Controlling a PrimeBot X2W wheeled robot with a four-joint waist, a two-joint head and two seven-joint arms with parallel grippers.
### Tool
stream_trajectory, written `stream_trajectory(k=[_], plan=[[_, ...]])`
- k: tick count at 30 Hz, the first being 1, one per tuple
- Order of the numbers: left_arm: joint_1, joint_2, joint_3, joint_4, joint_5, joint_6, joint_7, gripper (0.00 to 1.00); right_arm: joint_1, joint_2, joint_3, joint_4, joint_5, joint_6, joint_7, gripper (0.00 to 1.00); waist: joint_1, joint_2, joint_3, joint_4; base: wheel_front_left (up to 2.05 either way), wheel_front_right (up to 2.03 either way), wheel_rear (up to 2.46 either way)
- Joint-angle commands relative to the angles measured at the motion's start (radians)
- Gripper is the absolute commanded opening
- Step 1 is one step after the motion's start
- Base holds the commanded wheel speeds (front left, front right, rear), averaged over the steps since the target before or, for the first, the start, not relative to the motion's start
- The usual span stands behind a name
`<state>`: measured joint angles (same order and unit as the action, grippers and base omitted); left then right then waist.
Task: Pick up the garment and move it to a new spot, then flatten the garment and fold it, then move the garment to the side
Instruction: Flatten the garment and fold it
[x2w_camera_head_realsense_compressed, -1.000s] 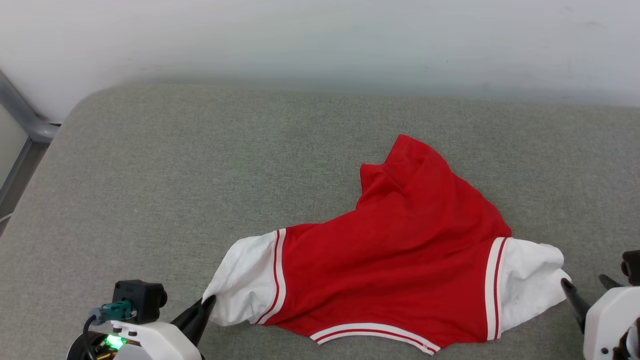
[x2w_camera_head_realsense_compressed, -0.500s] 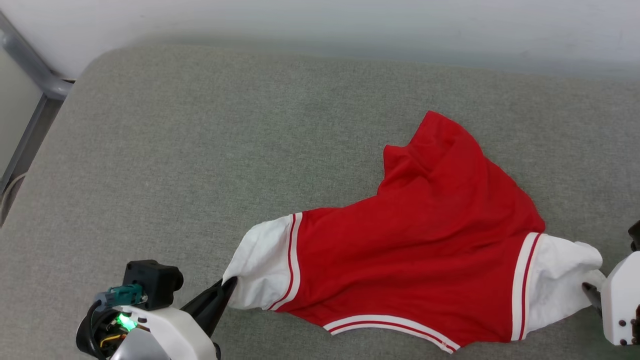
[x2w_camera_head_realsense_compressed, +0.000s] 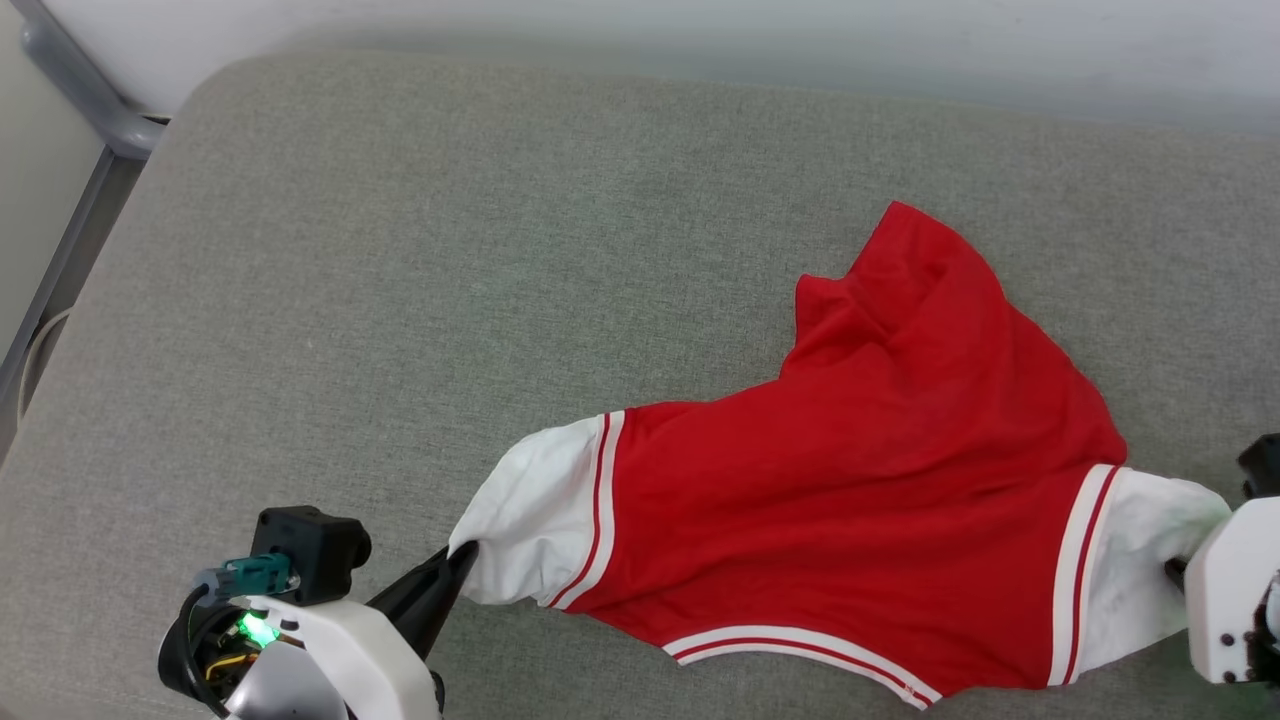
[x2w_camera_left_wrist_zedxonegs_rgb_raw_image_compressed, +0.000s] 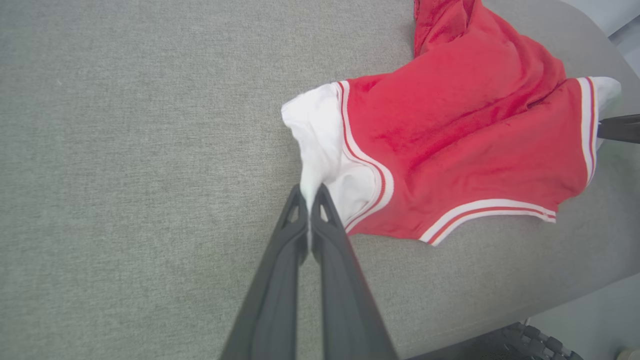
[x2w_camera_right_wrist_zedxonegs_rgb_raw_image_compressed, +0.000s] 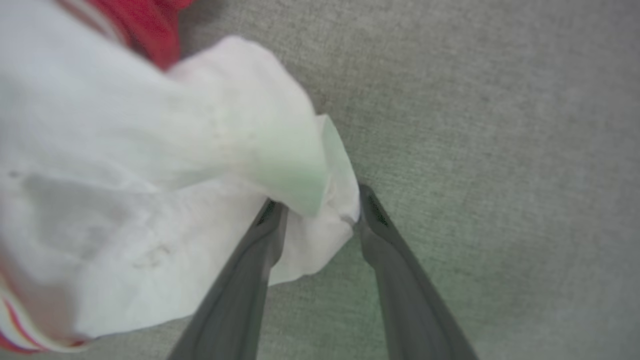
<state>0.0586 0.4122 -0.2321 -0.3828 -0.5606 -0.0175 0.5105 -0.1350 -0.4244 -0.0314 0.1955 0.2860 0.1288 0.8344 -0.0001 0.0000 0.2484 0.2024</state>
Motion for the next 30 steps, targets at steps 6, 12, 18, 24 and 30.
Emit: stream_trajectory(k=[6, 12, 18, 24, 30], plan=[[0.017, 0.012, 0.011, 0.017, -0.015, 0.000, -0.004, 0.00, 0.019, 0.001, 0.032, 0.046, 0.021, 0.002, -0.034, 0.00, 0.0001, 0.0000, -0.052, -0.026, 0.00, 0.00, 0.00], [0.041, 0.031, 0.031, 0.010, -0.021, 0.009, -0.001, 0.00, 0.004, -0.032, 0.017, 0.001, 0.053, 0.001, -0.057, 0.00, 0.0001, 0.0000, -0.109, -0.058, 0.00, 0.00, 0.00], [0.059, 0.070, 0.073, -0.022, -0.011, 0.015, -0.009, 0.00, -0.030, -0.041, -0.029, -0.082, 0.146, 0.001, -0.005, 0.00, 0.0001, 0.0000, -0.170, -0.103, 0.00, 0.00, 0.00], [0.021, 0.124, 0.145, -0.093, -0.032, 0.009, -0.005, 0.00, -0.092, -0.066, -0.096, -0.211, 0.210, 0.001, 0.099, 0.00, 0.0001, 0.0000, -0.218, -0.135, 0.00, 0.00, 0.00], [-0.053, 0.180, 0.234, -0.148, -0.054, 0.008, 0.004, 0.00, -0.204, -0.065, -0.148, -0.309, 0.244, 0.001, 0.186, 0.00, 0.0001, 0.0000, -0.238, -0.155, 0.00, 0.00, 0.00]])
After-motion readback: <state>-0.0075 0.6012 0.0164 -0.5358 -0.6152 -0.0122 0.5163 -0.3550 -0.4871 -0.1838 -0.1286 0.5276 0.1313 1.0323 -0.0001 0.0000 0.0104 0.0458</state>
